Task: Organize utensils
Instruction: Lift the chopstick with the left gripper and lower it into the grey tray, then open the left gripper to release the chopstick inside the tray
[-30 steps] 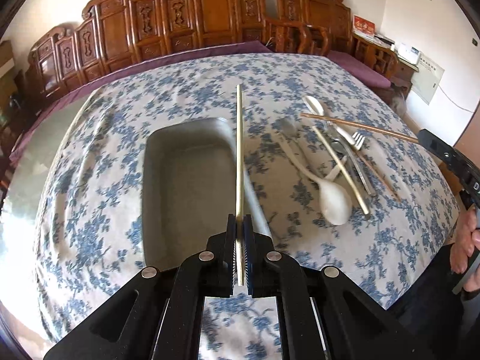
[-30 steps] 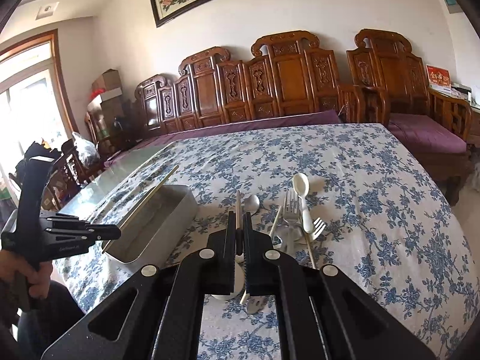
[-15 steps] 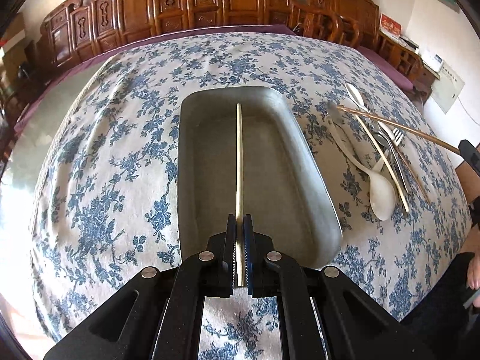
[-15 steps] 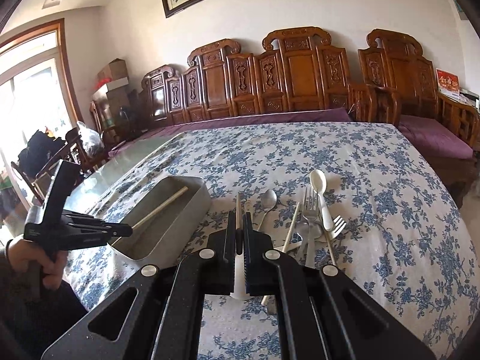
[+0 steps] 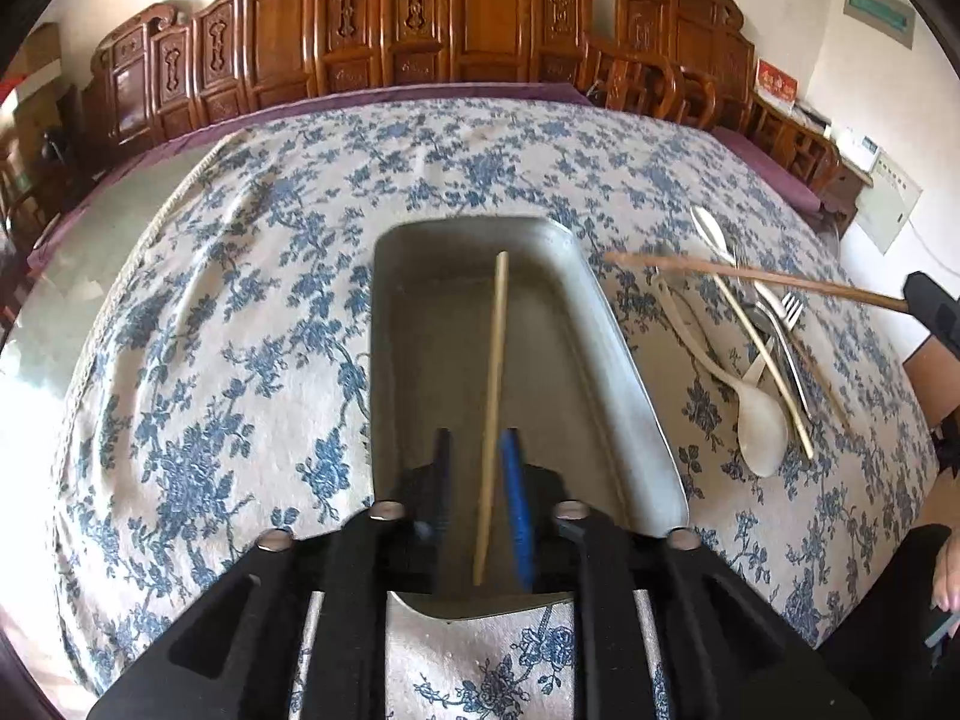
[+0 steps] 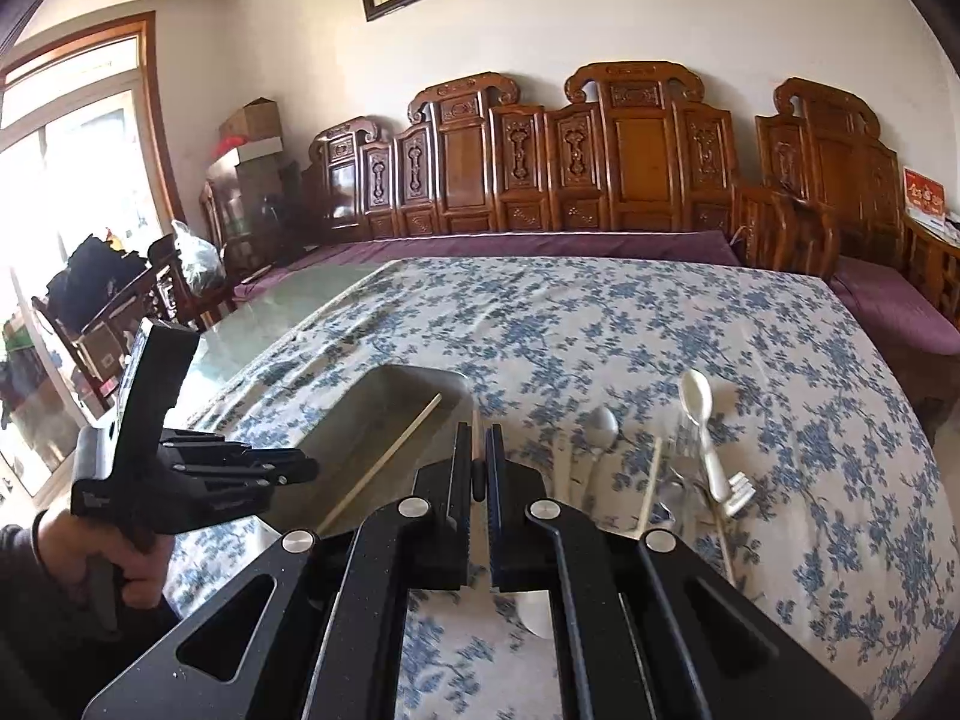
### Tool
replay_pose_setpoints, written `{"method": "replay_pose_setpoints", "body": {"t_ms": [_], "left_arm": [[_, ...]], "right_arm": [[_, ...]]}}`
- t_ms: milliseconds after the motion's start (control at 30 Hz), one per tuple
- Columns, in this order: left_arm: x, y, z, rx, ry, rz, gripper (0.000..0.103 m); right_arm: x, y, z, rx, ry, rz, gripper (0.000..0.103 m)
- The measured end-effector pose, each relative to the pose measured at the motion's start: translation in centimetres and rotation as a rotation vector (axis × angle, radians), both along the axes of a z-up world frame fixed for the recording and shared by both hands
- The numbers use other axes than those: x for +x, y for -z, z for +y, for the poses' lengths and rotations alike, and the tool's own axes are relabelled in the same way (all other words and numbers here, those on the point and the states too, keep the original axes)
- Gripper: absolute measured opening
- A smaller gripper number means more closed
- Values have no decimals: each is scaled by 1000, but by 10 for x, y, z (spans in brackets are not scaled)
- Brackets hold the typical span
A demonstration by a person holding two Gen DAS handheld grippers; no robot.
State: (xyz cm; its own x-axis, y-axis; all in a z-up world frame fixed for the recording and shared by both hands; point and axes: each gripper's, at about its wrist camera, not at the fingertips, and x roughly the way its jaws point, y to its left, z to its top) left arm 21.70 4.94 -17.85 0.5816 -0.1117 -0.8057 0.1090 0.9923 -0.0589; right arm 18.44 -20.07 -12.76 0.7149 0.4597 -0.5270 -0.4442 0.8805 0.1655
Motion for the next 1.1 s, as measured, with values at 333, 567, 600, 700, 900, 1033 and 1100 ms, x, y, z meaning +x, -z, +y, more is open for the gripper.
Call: {"method": "replay_pose_setpoints", "body": {"t_ms": [333, 567, 600, 700, 900, 1033, 1100], "left_arm": [[-7, -11, 34, -42, -64, -44, 19], [-9, -14, 41, -46, -77, -60, 19], [-9, -14, 42, -45, -78, -62, 19], [-10, -17, 42, -34, -83, -75, 19], [-10, -19, 49, -49, -109, -82, 19], [-9, -19, 52, -53, -117, -84, 19], [-9, -19, 52, -49, -116, -83, 19]], "right_arm": [[8, -10, 39, -87, 32, -87, 5], [5, -38, 36, -66, 62, -164, 5], [5, -41, 37, -63, 61, -169, 5], [7, -45, 44, -45, 39, -168, 5], [19, -27, 77, -58, -7, -127, 5], [33, -5, 103, -92, -20, -100, 5], [36, 3, 112, -104, -21, -89, 5]]}}
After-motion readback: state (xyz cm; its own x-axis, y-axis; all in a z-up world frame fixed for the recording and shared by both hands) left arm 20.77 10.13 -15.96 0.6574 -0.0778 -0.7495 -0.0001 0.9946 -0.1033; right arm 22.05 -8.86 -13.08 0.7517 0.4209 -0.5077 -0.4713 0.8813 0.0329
